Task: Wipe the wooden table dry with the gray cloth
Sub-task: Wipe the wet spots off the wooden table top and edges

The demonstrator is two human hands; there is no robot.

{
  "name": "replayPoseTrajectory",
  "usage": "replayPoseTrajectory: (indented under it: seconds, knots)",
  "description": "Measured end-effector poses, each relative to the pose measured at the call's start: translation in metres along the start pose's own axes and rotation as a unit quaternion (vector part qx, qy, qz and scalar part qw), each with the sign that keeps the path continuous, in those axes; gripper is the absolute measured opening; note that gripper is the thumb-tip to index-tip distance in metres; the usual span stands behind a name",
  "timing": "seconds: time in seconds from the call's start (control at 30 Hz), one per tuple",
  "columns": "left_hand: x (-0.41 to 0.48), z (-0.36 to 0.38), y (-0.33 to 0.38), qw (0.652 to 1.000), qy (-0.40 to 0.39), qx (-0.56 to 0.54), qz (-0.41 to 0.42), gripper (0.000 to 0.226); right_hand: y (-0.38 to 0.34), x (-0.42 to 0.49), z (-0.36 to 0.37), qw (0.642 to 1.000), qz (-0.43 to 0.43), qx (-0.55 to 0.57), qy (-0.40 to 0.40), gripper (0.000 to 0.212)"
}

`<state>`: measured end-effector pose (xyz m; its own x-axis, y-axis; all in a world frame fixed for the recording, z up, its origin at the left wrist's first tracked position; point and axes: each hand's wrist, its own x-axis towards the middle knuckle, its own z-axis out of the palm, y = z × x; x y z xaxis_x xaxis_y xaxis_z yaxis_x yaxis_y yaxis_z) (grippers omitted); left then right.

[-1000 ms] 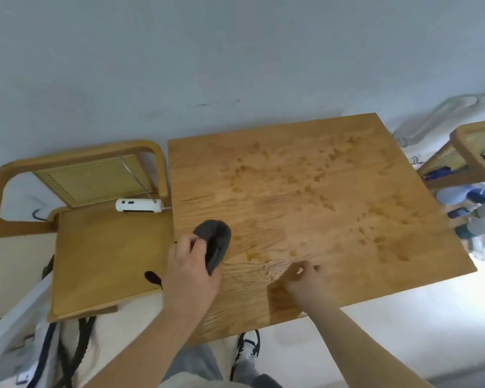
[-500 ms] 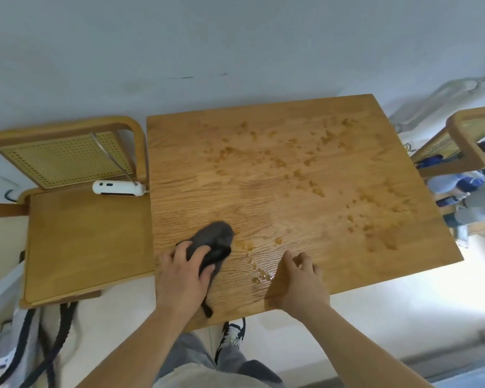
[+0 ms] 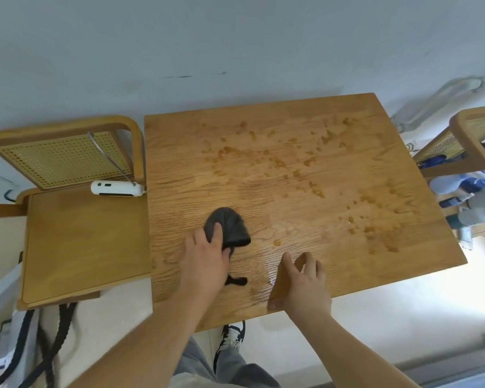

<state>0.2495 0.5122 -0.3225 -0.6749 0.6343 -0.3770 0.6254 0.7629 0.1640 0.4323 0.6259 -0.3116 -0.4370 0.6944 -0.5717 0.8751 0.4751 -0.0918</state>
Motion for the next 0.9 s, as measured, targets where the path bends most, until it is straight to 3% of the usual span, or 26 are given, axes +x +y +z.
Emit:
replayPoseTrajectory:
  seconds: [0.07,0.17,0.23,0.4,0.47,0.53,0.6,0.67,0.8,0.87,0.9]
  knots:
    - [-0.027,0.011,0.026,0.999,-0.025,-0.02,0.026,0.068,0.0,-0.001,-0.001,1.0,-0.005,-0.003,0.012,0.117]
    - [-0.056,0.021,0.03,0.973,-0.085,0.045,0.209,0.064,0.0,-0.002,-0.004,0.999,-0.025,-0.023,0.024,0.116]
    - [-0.038,0.021,0.009,0.964,-0.073,0.074,0.244,0.063,-0.001,-0.001,-0.005,0.999,-0.024,-0.021,0.022,0.117]
    - [-0.019,0.017,0.002,1.0,-0.002,0.002,0.009,0.063,-0.003,-0.001,-0.007,0.999,-0.01,-0.036,0.003,0.116]
    - [-0.043,0.022,0.022,0.999,-0.033,-0.021,0.026,0.064,-0.003,-0.002,-0.006,0.999,-0.008,-0.043,0.002,0.114]
    - [-0.068,0.024,0.029,0.986,-0.089,0.003,0.141,0.063,-0.005,-0.001,-0.003,0.998,-0.016,-0.055,0.017,0.105]
    - [-0.064,0.021,0.015,0.966,-0.098,0.05,0.232,0.061,-0.008,0.002,-0.003,0.998,-0.016,-0.064,0.018,0.101]
    - [-0.041,0.017,-0.01,0.976,-0.071,0.054,0.198,0.06,-0.01,0.005,-0.005,0.998,-0.006,-0.068,0.002,0.112]
    - [-0.029,0.019,-0.03,0.999,0.015,-0.017,-0.032,0.064,-0.011,0.006,-0.004,0.997,-0.002,-0.07,-0.012,0.121]
    - [-0.051,0.026,-0.014,0.998,-0.012,-0.037,-0.039,0.066,-0.01,0.006,-0.003,0.997,-0.003,-0.071,-0.015,0.12]
    - [-0.065,0.026,-0.007,0.999,-0.038,-0.035,-0.002,0.066,-0.011,0.006,-0.003,0.997,-0.003,-0.073,-0.016,0.12]
